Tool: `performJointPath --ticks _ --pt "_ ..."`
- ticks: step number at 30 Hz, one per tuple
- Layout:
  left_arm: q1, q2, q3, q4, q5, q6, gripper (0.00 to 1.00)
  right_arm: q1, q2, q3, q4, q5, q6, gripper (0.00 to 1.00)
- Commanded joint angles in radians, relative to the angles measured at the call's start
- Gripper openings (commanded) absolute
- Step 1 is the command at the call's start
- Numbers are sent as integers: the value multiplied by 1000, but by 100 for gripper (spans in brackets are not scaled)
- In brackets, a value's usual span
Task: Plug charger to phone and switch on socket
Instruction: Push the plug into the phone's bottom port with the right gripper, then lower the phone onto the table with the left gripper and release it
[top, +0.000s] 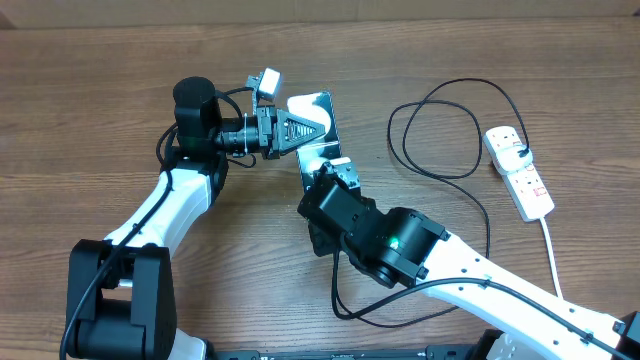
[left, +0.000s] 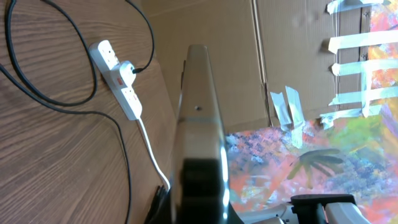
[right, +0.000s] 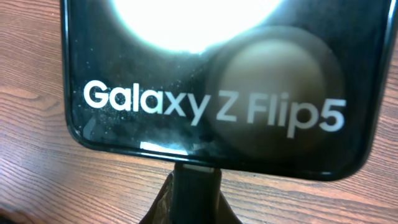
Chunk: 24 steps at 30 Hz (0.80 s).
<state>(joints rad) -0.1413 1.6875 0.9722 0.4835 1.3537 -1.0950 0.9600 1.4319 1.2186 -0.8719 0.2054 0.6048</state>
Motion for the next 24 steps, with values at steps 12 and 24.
performJointPath --ticks 12,24 --pt "-71 1 -6 -16 8 123 4 -53 -35 108 -127 2 -29 71" --pt "-168 1 -3 -534 -496 384 4 -53 -278 177 -373 79 -29 100"
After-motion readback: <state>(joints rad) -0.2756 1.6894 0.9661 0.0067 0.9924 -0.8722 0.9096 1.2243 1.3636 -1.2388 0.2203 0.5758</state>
